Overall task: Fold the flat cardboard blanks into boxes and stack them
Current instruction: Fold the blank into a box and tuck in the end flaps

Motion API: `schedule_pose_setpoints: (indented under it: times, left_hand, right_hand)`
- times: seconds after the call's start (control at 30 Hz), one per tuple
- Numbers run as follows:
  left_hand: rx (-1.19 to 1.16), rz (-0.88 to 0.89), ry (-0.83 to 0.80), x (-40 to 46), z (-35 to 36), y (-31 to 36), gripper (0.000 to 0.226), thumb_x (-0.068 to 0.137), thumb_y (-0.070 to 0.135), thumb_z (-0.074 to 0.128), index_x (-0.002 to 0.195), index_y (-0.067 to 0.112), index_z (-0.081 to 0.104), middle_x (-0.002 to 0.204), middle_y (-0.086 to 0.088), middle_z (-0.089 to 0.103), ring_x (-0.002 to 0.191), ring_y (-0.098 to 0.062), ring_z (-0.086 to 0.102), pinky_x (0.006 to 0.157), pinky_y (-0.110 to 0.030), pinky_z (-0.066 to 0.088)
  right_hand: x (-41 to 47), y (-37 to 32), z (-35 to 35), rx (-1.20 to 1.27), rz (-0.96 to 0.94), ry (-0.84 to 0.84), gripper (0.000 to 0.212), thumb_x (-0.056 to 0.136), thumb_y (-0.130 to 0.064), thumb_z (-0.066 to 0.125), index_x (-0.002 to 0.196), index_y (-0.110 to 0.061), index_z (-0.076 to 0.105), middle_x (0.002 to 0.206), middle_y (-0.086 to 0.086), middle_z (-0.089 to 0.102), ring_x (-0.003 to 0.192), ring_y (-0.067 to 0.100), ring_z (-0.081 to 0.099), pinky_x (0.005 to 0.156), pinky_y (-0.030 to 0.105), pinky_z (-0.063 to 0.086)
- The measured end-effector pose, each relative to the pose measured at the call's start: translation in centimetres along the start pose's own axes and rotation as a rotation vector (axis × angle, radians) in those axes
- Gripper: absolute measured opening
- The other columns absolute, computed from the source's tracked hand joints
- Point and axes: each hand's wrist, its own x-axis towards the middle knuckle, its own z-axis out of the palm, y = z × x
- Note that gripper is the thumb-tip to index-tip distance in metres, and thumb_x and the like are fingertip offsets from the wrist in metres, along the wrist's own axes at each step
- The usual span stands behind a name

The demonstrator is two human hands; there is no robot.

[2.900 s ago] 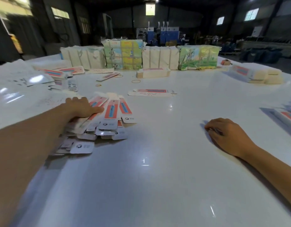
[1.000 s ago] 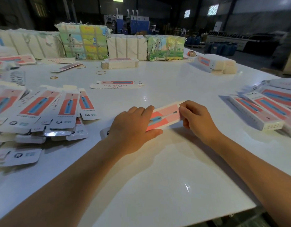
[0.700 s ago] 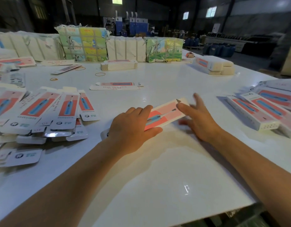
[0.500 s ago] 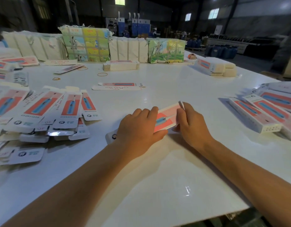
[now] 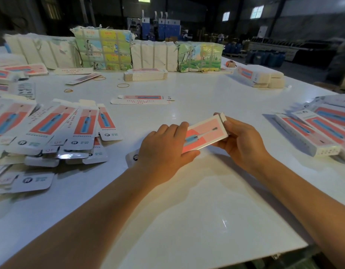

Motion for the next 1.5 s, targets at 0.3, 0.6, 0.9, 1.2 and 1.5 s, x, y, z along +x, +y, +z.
schedule_pose_setpoints:
  times: [0.3,0.6,0.9,1.2,1.5]
  left_hand:
    - [-0.028,0.013,0.022,0.1,0.2,0.1,0.068,0.086,0.063,0.039,0.138,0.019,0.034,0.122,0.001,0.055,0.102,-0.018,0.051,0.069,-0.024,0.035]
    - [0.042,-0.06,0.066,0.3,0.1,1.2,0.067,0.088,0.06,0.04,0.138,0.015,0.035,0.117,-0.004,0.056,0.101,-0.021,0.053,0.065,-0.026,0.029]
    - [0.151,0.027,0.033,0.1,-1.5,0.9,0.059,0.078,0.05,0.065,0.112,0.002,0.062,0.078,-0.012,0.063,0.063,-0.026,0.06,0.047,-0.025,0.041]
    - [0.048,0.147,-0.128,-0.1,-1.2,-1.0,0.064,0.082,0.05,0.061,0.13,0.01,0.051,0.114,-0.01,0.062,0.101,-0.031,0.058,0.078,-0.039,0.046]
    - [-0.153,0.104,-0.231,-0.3,-0.2,0.8,0.058,0.082,0.054,0.031,0.119,0.021,0.062,0.123,0.006,0.058,0.12,-0.021,0.045,0.099,-0.031,0.033]
  right_hand:
    - [-0.1,0.4,-0.2,-0.282,-0.181,0.046,0.043,0.097,0.0,0.033,0.101,-0.029,0.064,0.085,-0.017,0.072,0.086,0.013,0.069,0.074,0.027,0.058]
    - [-1.8,1.0,1.3,-0.809,-0.392,-0.043,0.023,0.097,-0.018,0.047,0.115,-0.031,0.039,0.099,-0.02,0.057,0.088,-0.001,0.06,0.072,0.009,0.048]
    - [-1.5,0.5,-0.1,-0.682,-0.203,-0.265,0.064,0.093,-0.017,0.057,0.144,-0.03,0.022,0.126,-0.032,0.044,0.112,-0.011,0.048,0.087,0.007,0.043]
    - [-1.5,-0.2,-1.3,-1.421,-0.609,-0.373,0.068,0.08,-0.012,0.067,0.142,-0.011,0.04,0.138,0.011,0.048,0.125,0.028,0.043,0.099,0.038,0.044]
    - [3.6,-11.9,-11.7,-1.564,-0.521,0.335,0.053,0.083,-0.023,0.066,0.131,-0.011,0.049,0.117,0.018,0.057,0.11,0.04,0.046,0.091,0.039,0.036]
